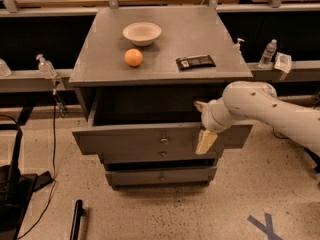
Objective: Close top drawer
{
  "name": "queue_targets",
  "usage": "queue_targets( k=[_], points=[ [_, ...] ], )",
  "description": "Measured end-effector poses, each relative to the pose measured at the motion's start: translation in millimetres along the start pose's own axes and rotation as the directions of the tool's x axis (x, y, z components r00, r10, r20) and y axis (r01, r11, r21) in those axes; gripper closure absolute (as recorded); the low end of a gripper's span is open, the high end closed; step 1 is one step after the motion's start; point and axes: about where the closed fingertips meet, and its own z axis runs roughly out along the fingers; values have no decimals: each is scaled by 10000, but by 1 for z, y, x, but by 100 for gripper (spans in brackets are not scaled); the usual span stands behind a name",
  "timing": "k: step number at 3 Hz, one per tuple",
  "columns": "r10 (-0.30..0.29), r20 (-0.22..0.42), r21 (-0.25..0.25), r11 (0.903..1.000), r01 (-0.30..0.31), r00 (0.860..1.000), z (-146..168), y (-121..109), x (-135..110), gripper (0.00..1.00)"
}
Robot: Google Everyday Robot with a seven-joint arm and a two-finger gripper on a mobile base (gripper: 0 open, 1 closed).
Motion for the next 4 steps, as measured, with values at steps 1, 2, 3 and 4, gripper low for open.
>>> queue_targets(
  k=[1,2,3,4],
  points=[
    [-391,-178,-49,9992,390,9991,-10,4,-6,0],
    [-391,7,-12,9992,391,9992,-13,5,-7,2],
    [-350,547,423,9986,327,9979,-33,0,-9,24],
    [-283,1209,809,9966,185,9923,-56,8,-14,44]
  ],
)
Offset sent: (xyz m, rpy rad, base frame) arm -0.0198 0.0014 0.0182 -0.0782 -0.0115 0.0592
